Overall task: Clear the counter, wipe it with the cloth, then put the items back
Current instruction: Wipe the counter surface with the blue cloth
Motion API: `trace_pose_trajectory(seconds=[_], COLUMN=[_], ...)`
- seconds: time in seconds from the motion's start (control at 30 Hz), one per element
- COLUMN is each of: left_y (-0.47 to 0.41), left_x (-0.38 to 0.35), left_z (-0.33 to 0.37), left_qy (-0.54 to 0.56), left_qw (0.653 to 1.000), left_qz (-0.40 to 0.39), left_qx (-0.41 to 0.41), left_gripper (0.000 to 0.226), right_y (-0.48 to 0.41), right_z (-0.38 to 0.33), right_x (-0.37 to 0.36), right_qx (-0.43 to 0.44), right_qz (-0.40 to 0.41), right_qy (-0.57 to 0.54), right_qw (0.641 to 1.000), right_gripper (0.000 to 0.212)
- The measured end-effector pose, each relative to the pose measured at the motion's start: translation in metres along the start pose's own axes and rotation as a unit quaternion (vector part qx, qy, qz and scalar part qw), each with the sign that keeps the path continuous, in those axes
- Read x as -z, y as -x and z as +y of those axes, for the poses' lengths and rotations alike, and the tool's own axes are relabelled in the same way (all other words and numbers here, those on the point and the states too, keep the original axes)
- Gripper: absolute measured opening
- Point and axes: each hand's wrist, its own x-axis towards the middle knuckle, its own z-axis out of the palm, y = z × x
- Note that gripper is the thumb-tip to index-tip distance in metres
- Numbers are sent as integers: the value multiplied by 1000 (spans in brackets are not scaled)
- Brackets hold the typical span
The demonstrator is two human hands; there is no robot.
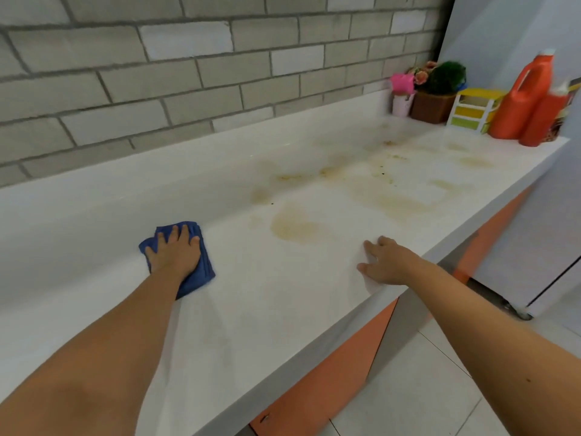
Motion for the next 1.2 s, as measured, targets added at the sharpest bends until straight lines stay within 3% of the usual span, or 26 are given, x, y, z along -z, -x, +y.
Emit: trace_pose_trajectory(seconds=[0.1, 0.23, 0.33, 0.4, 0.53, 0.67, 0.77, 0.9, 1.07, 1.17, 1.2], left_y=[-6, 54, 120, 125, 45, -25, -35, 21, 128, 98, 73], left_x=[-7, -24, -24, -22, -16, -9, -16, -32, -33, -28, -25], left_z=[48, 98, 81, 58, 28, 46, 96, 156, 126, 89, 82], left_qy=[-6, 4, 25, 42, 39, -8, -25, -14, 8, -15, -22], left_qw=[998, 967, 932, 937, 982, 994, 991, 968, 911, 935, 954], left_qz=[-23, -66, -84, -80, -13, -26, -27, -64, -93, -60, -48], left_qx=[-64, -246, -351, -338, -182, -103, -127, -241, -401, -350, -296], left_gripper=[52, 53, 84, 101, 59, 55, 55, 55, 58, 88, 83], right_y=[-2, 1, 3, 2, -2, -5, -6, -1, 2, 4, 3], right_z=[1, 3, 6, 7, 7, 5, 6, 5, 9, 11, 11], right_x=[-1, 2, 7, 9, 7, 1, -1, 5, 13, 13, 11], right_qx=[5, 14, 18, 18, 15, 5, 9, 8, 5, 10, 9], right_qz=[1, -1, -17, -27, -22, -24, -16, -42, -48, -48, -47], right_qy=[-4, -7, -9, -11, -17, -22, -41, -49, -95, -107, -111], right_qw=[1000, 1000, 1000, 999, 1000, 999, 999, 998, 994, 993, 993], right_gripper=[62, 62, 63, 63, 60, 62, 64, 54, 57, 55, 56])
